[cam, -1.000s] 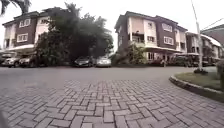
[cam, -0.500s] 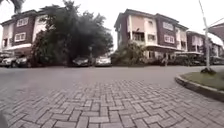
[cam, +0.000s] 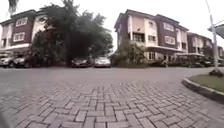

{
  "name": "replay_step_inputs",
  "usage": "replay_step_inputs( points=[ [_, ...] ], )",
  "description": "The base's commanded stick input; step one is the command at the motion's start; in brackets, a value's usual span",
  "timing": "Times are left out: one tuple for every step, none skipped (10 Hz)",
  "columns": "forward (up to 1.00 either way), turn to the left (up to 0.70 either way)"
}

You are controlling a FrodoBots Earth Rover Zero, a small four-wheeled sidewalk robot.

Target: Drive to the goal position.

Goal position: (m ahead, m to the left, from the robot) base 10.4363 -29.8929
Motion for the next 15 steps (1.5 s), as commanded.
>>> replay_step_inputs(
  points=[
    [0.7,0.0],
    [0.7,0.0],
    [0.7,0.0],
    [0.7,0.0],
    [0.7,0.0],
    [0.7,0.0],
    [0.7,0.0],
    [0.7,0.0],
    [0.7,0.0],
    [0.7,0.0],
    [0.7,0.0],
    [0.7,0.0],
    [0.7,0.0],
    [0.7,0.0],
    [0.7,0.0]
  ],
)
